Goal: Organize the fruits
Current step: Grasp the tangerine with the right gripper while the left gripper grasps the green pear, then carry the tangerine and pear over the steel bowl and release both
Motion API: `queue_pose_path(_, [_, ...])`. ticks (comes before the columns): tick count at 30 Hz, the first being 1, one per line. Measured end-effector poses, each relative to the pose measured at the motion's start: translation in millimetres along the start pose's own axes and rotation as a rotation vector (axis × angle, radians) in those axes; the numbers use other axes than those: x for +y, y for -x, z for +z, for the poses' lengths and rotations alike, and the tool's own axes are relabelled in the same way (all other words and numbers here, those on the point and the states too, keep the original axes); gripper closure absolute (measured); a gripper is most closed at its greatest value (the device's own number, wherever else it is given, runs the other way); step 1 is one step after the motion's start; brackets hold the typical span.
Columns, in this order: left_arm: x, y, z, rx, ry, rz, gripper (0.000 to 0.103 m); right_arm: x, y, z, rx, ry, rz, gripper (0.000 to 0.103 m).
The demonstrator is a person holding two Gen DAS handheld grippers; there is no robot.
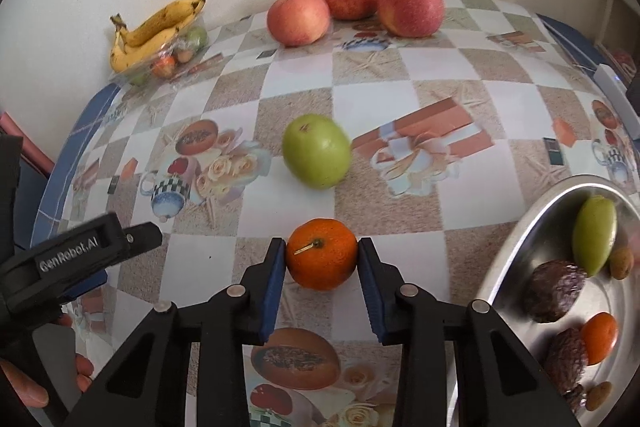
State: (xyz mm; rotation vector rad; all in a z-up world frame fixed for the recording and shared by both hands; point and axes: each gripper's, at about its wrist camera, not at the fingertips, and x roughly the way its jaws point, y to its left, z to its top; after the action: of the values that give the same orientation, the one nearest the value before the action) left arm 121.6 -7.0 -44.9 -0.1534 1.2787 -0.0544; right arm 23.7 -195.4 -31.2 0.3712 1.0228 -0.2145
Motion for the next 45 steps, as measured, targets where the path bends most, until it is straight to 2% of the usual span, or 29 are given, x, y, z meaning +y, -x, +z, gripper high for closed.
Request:
queue_pose_path(4, [-14.9,4.1,-1.7,-0.035,-0.039,-0.026,0.000,-19.6,20.8,7.0,-0.062,-0.029,-0.043,0.065])
queue_pose_path(7, [-32.2,13.7,-4.3,-0.107,-0.106,-0.046,0.000,-39.2,36.6,12.4,-0.101,-0.081,-0.050,0.065])
queue_pose_path(11, [-56.6,23.2,-7.6,-0.176,-0.161,-0.142,0.000,-65.0,55.3,15.6,-0.133,-0.118,-0.094,0.065])
queue_pose_path(15, [-82.7,17.6,-6.8,-0.164,-0.225,-0.202,0.000,-91.9,72.0,14.2,-0.148,-0.151,-0.153,0.065])
queue_pose_path(20, [-115.8,11.5,-12.9,-0.140,-0.285,-0.226,0.000,-123.1,87.1,8.4,-0.152,-0.190,-0.195,0.065])
queue_pose_path(25, [-140.6,8.6,-16.4,-0.166,-0.324,-0.265,0.002,-143.4,97.5,1.1,-0.151,-0.202,-0.233,0.065])
queue_pose_path(29, [-150.8,2.3,-16.5,-0.154,-0.328,-0.295,0.018,-156.6,98.0,-2.5,-0.139,-0.237,-0.227,0.065])
queue_pose_path(31, [-152.8,-0.7,-15.3,-0.146,-0.326,-0.311,0.022,-158.5,97.1,-3.0,-0.135,-0.246,-0.222,0.065])
queue_pose_path(34, [-153.1,-1.8,-13.3,-0.150,-0.332,-0.313,0.036,-158.4,96.3,-3.0,-0.132,-0.250,-0.216,0.065])
queue_pose_path(36, [-150.6,-1.4,-11.1,-0.134,-0.323,-0.333,0.056,-156.7,96.2,-3.3,-0.130,-0.245,-0.215,0.065])
queue_pose_path(37, [-149.5,-1.1,-10.7,-0.127,-0.318,-0.345,0.060,-156.0,96.0,-3.4,-0.131,-0.244,-0.215,0.065])
queue_pose_path(45, [-137.5,13.4,-16.5,-0.079,-0.269,-0.374,0.061,-154.3,89.7,-12.7,-0.093,-0.256,-0.199,0.065])
